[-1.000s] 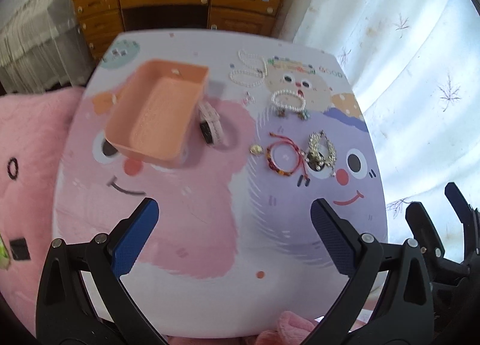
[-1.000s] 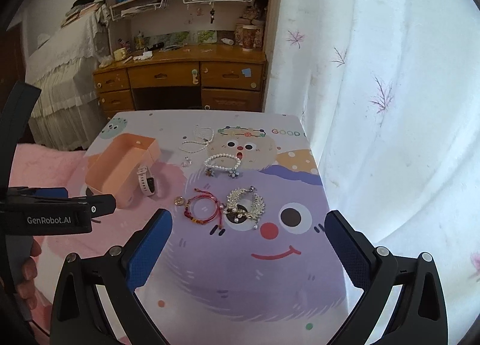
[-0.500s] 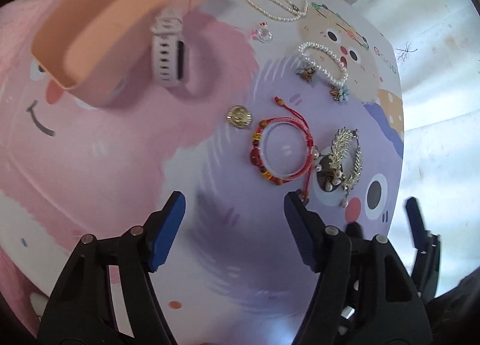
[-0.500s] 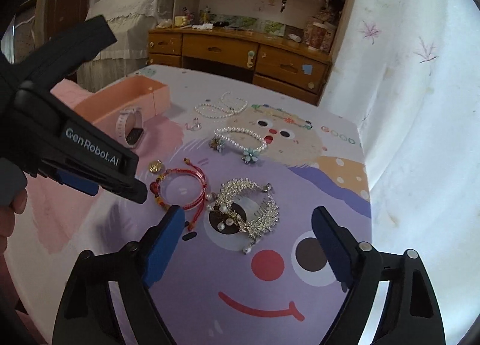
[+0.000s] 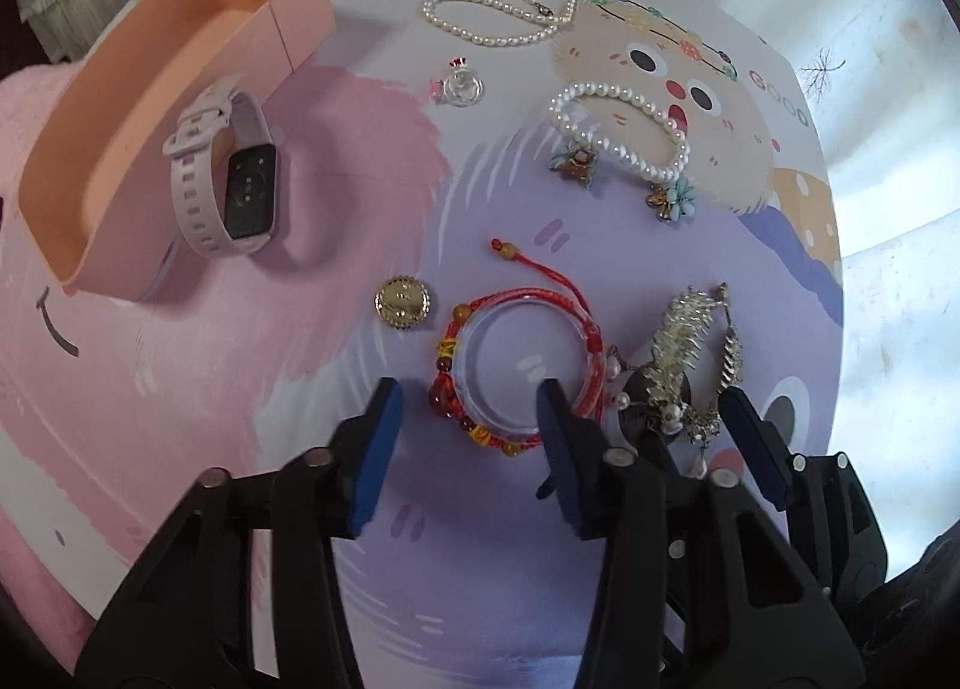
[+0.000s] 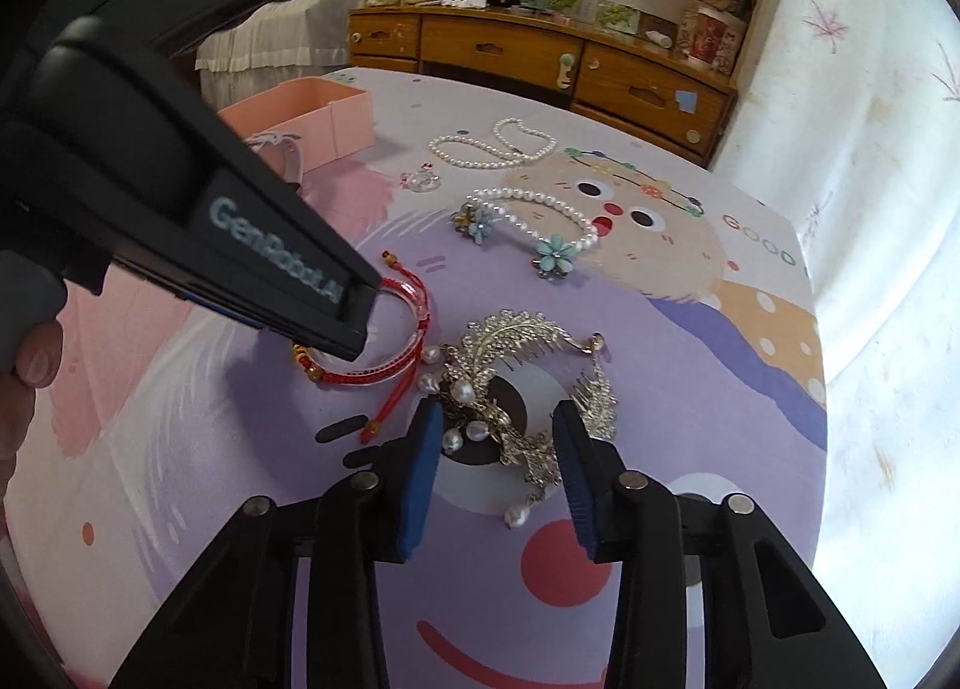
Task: Organize jewelry
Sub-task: 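Grasp the red string bracelet with left tool while right tool grasps silver leaf comb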
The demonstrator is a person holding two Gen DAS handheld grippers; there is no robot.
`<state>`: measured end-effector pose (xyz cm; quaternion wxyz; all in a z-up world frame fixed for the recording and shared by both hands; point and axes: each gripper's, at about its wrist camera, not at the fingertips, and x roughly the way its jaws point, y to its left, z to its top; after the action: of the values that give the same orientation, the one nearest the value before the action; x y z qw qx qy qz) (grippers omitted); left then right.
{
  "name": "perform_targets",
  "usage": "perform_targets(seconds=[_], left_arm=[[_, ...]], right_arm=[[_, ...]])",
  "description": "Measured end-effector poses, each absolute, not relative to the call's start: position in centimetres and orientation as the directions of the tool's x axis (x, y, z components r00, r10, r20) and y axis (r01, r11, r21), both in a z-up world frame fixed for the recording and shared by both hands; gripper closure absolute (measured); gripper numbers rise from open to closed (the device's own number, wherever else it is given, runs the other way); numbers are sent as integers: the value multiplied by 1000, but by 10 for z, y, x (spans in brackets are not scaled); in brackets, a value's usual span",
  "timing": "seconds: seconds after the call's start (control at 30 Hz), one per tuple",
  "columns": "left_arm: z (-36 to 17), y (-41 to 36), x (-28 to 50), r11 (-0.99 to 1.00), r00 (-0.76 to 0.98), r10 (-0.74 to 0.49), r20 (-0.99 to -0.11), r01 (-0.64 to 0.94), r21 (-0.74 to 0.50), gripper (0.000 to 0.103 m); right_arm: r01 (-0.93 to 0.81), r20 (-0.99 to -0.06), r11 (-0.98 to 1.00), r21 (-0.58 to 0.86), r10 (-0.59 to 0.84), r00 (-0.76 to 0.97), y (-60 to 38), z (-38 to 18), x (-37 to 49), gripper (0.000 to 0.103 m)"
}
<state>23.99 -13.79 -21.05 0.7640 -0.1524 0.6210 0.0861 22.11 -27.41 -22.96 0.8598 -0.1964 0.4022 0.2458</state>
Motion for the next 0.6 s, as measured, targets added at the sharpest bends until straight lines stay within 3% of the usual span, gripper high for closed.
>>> perform_targets(seconds=[0.07,0.27,0.33,0.6], left_arm=[[-211,-140,243,943,213,-27,-977,-318,-96,89],[-213,-135,246,944,219,-46,-975,-311,-114,91],[-212,-131,243,939,216,-48,-975,-323,-118,92],[-185,-122,229,952,252,-17,-967,-293,-93,92]], right_arm=[[-594,-795,794,-130,275,541,-271,-230,226,68],[-619,-821,778,-109,281,498,-264,-237,242,71],[-604,-829,788,-118,256,497,-262,-240,250,83],[-594,-850,803,-47,280,446,-270,-236,263,86]])
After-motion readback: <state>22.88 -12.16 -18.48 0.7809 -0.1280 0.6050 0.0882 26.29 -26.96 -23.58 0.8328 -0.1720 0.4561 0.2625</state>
